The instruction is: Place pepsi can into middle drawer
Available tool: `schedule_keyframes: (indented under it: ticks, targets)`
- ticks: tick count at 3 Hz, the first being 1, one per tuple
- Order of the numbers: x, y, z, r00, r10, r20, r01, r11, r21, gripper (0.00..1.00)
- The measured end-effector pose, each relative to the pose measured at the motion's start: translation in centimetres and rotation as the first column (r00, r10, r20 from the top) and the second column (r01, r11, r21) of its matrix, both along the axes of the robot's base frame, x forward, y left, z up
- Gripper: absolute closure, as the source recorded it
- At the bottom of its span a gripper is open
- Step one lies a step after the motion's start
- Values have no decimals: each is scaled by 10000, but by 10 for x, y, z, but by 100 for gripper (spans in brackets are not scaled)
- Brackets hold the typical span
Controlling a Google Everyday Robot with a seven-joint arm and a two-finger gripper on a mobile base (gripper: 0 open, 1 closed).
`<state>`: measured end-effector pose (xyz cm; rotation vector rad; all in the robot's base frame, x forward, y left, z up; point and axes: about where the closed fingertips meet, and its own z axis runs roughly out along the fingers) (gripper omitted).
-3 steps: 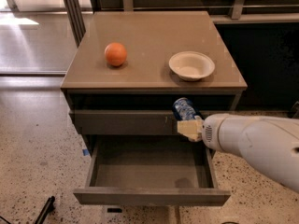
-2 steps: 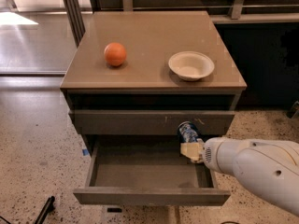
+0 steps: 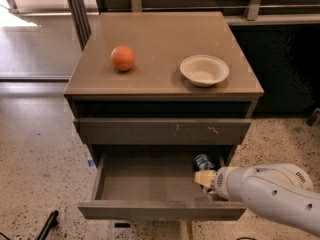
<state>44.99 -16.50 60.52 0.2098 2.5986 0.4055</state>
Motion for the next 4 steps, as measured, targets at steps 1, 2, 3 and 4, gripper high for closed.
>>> schedule_keyframes:
  ticks: [1, 2, 3, 4]
  targets:
    - [13, 22, -36, 9979, -68, -650, 97, 9990, 444, 100]
    - [32, 63, -73, 9915, 610, -1149, -525, 9958, 756, 100]
    - [38, 96, -106, 9782, 1285, -1632, -1140, 9889, 952, 100]
    - [38, 106, -130, 9678, 1487, -2029, -1326, 9870, 907, 100]
